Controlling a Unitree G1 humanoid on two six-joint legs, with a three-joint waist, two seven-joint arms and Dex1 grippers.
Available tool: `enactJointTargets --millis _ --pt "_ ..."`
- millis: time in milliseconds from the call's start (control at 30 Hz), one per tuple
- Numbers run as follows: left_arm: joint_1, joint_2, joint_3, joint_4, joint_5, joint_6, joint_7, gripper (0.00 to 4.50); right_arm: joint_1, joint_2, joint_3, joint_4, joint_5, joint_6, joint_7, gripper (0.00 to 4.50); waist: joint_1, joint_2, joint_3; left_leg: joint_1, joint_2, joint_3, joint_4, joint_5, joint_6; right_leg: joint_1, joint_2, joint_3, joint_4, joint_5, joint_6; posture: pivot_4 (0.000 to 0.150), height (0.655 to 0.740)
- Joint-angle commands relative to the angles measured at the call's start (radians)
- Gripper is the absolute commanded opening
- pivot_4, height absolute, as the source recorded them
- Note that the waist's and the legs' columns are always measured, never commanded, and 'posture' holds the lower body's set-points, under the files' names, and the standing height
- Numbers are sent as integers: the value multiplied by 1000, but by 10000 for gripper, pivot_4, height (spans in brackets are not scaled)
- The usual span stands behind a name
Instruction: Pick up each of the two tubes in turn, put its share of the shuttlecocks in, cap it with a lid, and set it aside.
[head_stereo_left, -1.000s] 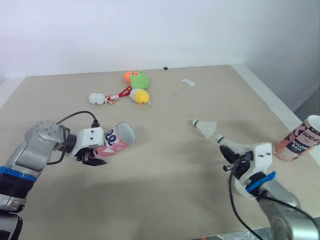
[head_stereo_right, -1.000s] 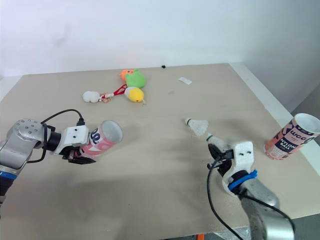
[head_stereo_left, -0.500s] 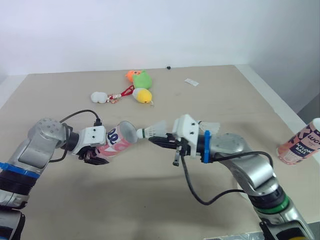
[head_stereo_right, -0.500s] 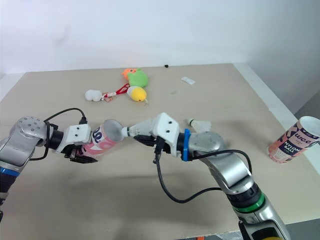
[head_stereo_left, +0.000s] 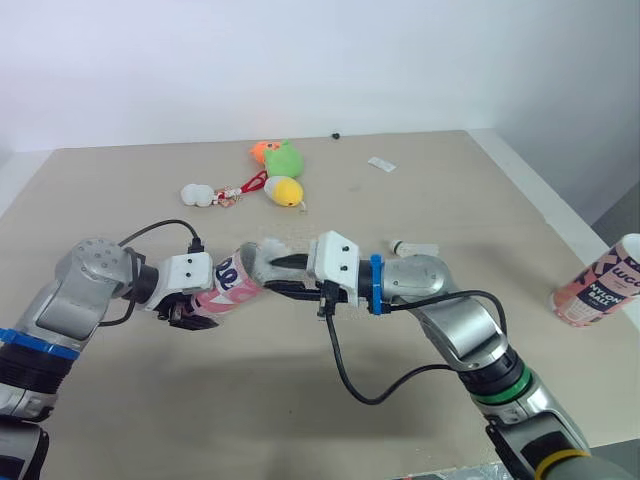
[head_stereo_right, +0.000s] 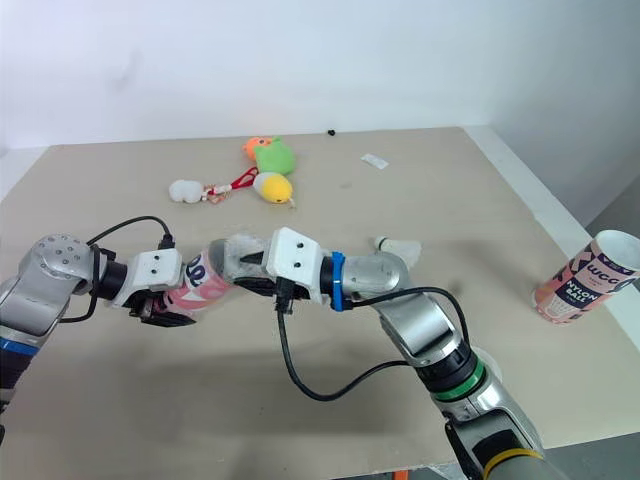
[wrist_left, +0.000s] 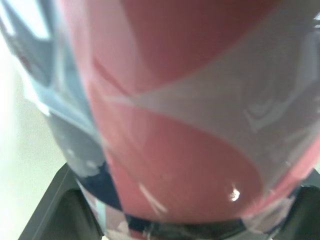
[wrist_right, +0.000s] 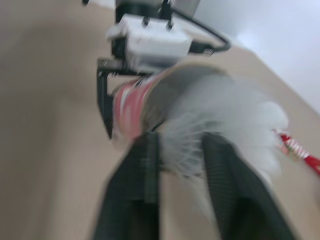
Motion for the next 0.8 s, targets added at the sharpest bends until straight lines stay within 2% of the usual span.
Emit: enactJointTargets --millis 33,100,167,233,300,400,500,600,800 --pt "26 -13 -42 -2 -2 10 -4 33756 2 7 -26 -75 30 15 3 34579 0 0 0 0 0 0 0 0 0 0 0 0 0 0 0 1500 7400" --pt "31 -14 -44 -5 -2 9 -3 33756 25 -5 -63 -107 55 44 -6 44271 1 0 0 0 0 0 0 0 0 0 0 0 0 0 0 1500 7400" --pt "38 -12 -41 -13 -4 11 -1 33756 74 -11 -134 -152 75 62 -55 44271 2 0 0 0 0 -1 0 0 0 0 0 -1 0 0 0 1500 7400" --pt "44 -9 -37 -22 -6 15 1 33756 156 16 -226 -177 31 13 -181 44271 1 -1 0 -1 -1 -1 0 0 0 0 -2 -1 0 -1 0 1500 7400" --pt "50 -7 -34 -27 -8 18 2 33756 276 25 -290 -199 -66 -63 -304 44271 1 -1 -1 -1 -2 0 0 -1 1 0 -3 0 0 -1 1 1500 7400" --pt "56 -4 -31 -32 -11 20 3 33756 418 50 -362 -221 -176 -61 -470 44271 0 -1 -1 -1 -3 0 0 -2 2 0 -4 0 0 -3 3 1500 7400" --pt "60 -2 -32 -34 -12 19 2 33756 509 81 -418 -221 -212 -26 -561 44271 -3 -1 -1 -1 -3 1 0 -2 2 0 -4 1 0 -3 3 1500 7400" --pt "55 -6 -39 -23 -7 11 4 33756 535 156 -485 -173 -190 90 -653 44271 -4 -1 -1 0 -2 1 0 -2 2 0 -3 1 0 -2 2 1500 7400" --pt "42 -14 -46 -14 -3 4 10 33756 459 224 -531 -91 -139 215 -701 44271 -4 0 0 1 -2 2 0 -2 2 1 -3 3 0 -1 3 1500 7400"
